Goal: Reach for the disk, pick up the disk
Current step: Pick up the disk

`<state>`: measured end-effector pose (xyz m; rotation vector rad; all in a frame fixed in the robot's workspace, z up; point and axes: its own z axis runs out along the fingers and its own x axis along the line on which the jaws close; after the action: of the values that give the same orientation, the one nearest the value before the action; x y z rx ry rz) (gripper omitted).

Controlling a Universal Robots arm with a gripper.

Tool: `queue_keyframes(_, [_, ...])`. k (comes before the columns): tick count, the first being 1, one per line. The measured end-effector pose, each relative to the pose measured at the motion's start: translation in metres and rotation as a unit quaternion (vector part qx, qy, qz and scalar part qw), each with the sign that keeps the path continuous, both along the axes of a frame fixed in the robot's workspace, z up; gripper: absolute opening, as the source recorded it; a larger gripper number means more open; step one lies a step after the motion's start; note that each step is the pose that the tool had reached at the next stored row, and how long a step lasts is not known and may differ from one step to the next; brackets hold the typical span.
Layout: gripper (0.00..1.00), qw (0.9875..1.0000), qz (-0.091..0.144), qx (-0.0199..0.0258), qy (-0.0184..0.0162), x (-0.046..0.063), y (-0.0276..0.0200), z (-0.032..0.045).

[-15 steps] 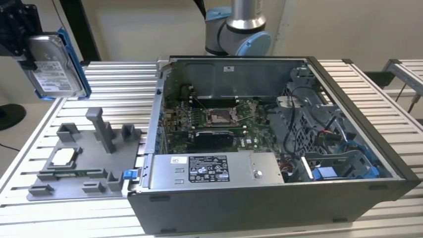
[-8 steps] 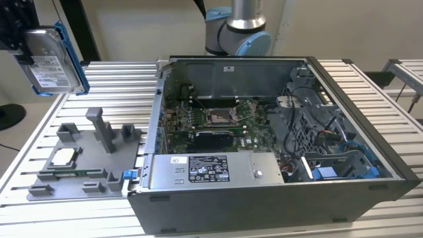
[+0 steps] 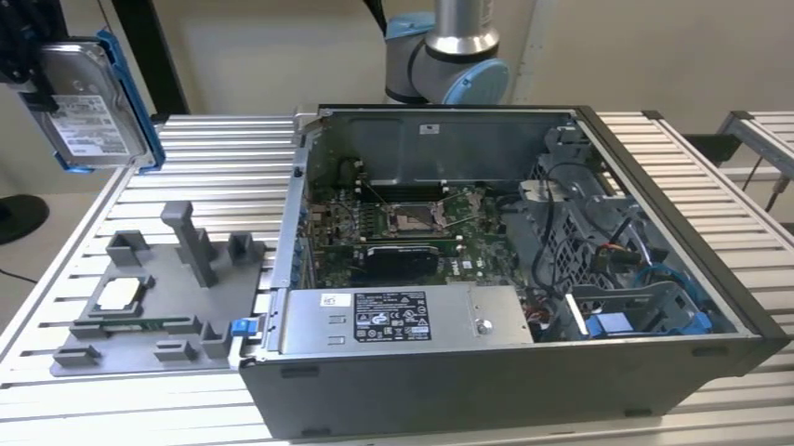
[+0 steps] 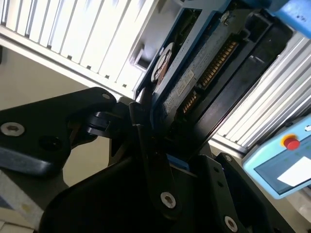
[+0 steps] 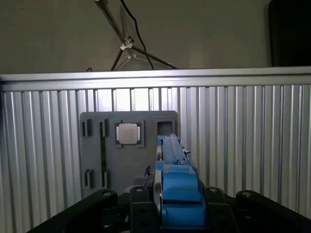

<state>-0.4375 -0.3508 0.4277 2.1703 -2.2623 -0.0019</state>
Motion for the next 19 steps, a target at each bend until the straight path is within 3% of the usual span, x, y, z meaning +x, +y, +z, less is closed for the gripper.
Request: queue_keyframes(19, [0.0, 1.0, 0.0, 0.0, 0.0, 0.0, 0.0, 0.0285])
